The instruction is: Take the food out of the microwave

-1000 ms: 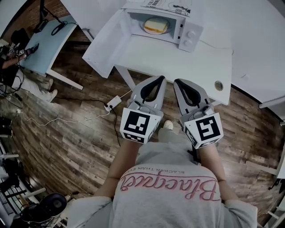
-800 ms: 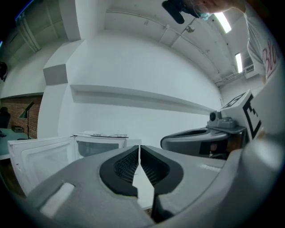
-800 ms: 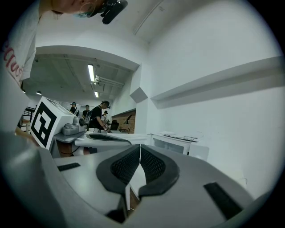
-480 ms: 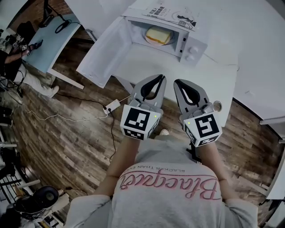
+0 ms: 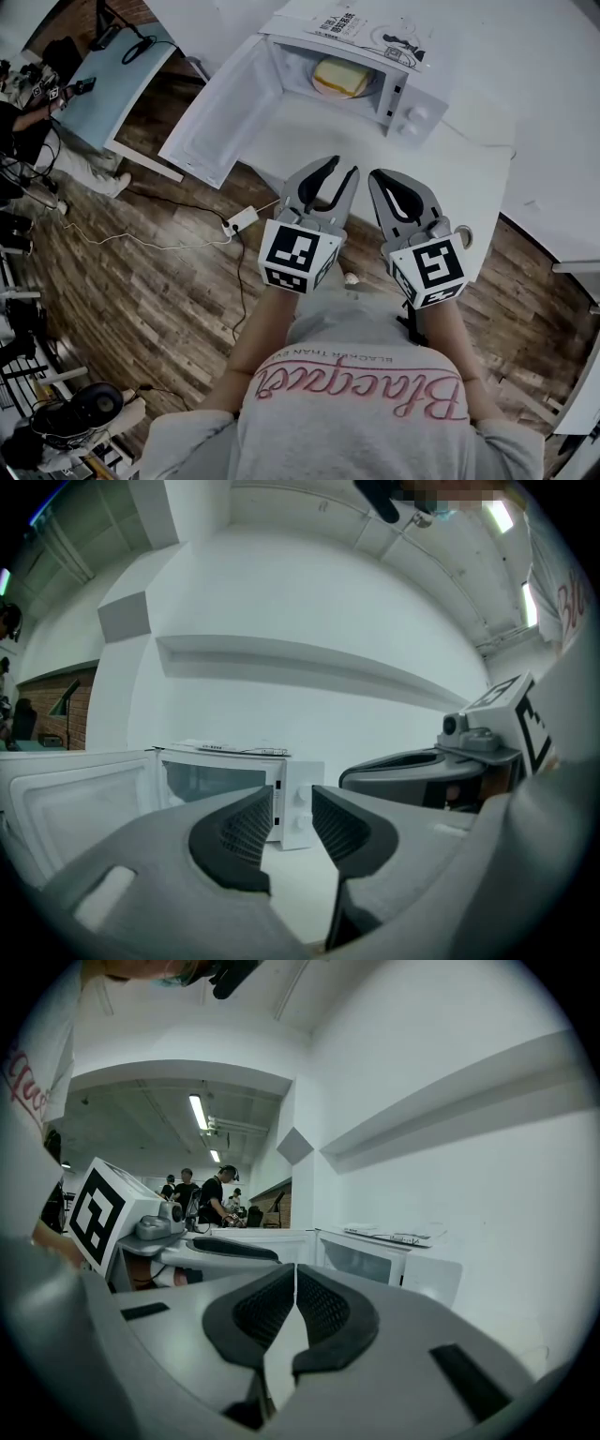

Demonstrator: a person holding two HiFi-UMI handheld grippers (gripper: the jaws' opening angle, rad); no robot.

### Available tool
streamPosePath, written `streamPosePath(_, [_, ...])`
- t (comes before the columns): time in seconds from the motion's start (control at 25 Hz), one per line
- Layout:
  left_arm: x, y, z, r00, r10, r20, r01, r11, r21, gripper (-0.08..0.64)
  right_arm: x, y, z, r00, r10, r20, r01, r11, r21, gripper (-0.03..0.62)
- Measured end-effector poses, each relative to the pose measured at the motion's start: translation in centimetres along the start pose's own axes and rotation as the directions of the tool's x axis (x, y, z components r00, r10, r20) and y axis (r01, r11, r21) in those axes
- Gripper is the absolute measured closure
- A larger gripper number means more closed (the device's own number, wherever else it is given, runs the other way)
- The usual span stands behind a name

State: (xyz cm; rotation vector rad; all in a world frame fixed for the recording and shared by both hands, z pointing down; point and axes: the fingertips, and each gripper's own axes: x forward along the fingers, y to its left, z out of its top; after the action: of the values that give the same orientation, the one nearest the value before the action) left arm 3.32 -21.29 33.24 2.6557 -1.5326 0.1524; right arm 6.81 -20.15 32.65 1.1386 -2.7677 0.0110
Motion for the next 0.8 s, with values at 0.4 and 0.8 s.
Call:
streamPosePath(0.4, [3.3,3.4,-1.6,1.000,-0.016,-0.019,0.015,0.997,-0.078,0.375,3.4,-2.7,-0.8,1.000,-0.022,-0.016,0.023,0.999,0.046,0.580])
streamPosePath(0.8, [8.5,9.8,-3.8,0.998,-0.032,-0.051,0.016,0.958,-0.288,0.376,9.0,-5.4,-2.0,0.998,-0.022,-0.054,0.028,0.994,0.107,0.581])
